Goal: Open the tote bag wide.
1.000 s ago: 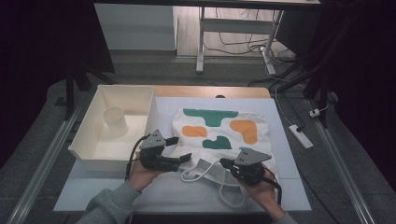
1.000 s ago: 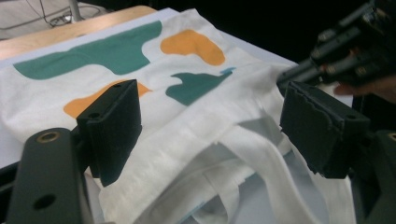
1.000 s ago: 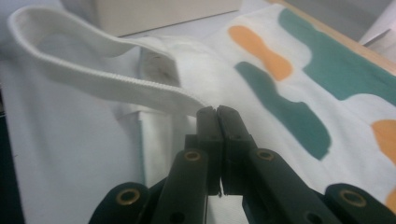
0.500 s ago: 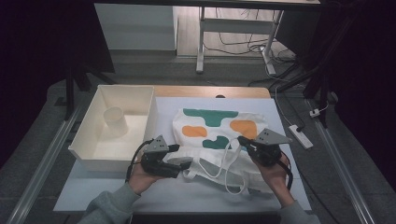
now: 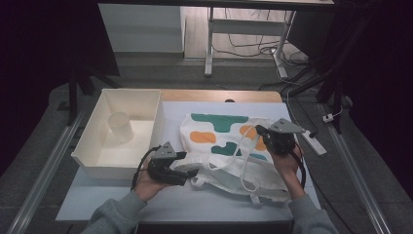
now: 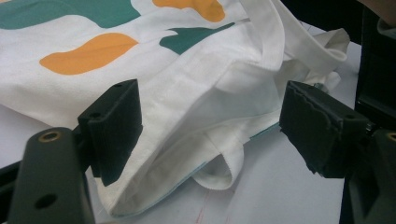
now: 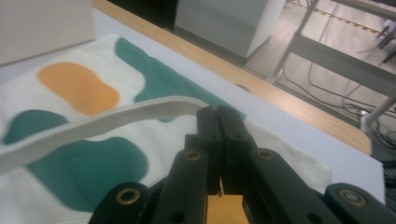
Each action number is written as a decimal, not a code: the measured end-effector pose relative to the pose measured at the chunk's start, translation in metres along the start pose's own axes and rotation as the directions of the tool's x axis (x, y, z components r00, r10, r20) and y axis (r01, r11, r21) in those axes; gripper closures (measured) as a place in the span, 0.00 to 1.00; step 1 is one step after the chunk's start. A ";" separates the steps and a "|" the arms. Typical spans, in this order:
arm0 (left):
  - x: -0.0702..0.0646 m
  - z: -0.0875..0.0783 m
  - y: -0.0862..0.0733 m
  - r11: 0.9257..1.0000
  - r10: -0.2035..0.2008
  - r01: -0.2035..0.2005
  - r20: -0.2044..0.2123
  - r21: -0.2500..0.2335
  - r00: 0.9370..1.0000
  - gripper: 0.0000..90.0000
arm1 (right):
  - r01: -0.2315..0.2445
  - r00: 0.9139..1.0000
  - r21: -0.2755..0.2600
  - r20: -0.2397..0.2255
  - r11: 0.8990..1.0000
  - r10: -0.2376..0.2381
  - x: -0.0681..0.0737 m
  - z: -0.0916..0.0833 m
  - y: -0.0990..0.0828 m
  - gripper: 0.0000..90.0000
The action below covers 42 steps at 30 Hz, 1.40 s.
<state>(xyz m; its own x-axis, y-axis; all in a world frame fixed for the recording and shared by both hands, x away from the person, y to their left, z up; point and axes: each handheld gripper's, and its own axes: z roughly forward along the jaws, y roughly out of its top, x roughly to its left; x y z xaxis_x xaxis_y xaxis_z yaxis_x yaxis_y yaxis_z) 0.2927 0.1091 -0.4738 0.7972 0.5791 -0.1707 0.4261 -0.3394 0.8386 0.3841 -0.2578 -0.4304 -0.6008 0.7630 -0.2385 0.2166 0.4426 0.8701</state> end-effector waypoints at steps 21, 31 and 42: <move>-0.003 0.006 -0.003 0.999 0.028 -0.028 -0.002 0.024 1.000 0.24 | 0.011 0.996 0.168 0.083 0.986 -0.026 -0.033 0.044 -0.031 0.99; -0.004 0.007 -0.004 0.999 0.041 -0.041 -0.002 0.032 0.999 0.24 | 0.004 0.999 0.196 0.032 0.981 -0.011 -0.029 0.049 -0.033 0.84; -0.005 0.007 -0.004 0.998 0.048 -0.048 0.001 0.035 0.999 0.24 | -0.040 0.997 0.083 -0.067 0.996 0.046 -0.018 0.009 -0.005 0.57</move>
<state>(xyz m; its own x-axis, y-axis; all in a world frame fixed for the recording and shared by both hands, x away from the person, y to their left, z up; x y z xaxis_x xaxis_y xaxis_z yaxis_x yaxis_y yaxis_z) 0.2904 0.1024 -0.4802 0.8171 0.5613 -0.1313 0.4023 -0.3921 0.8273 0.4004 -0.2697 -0.4344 -0.6408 0.7488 -0.1690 0.3033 0.4492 0.8404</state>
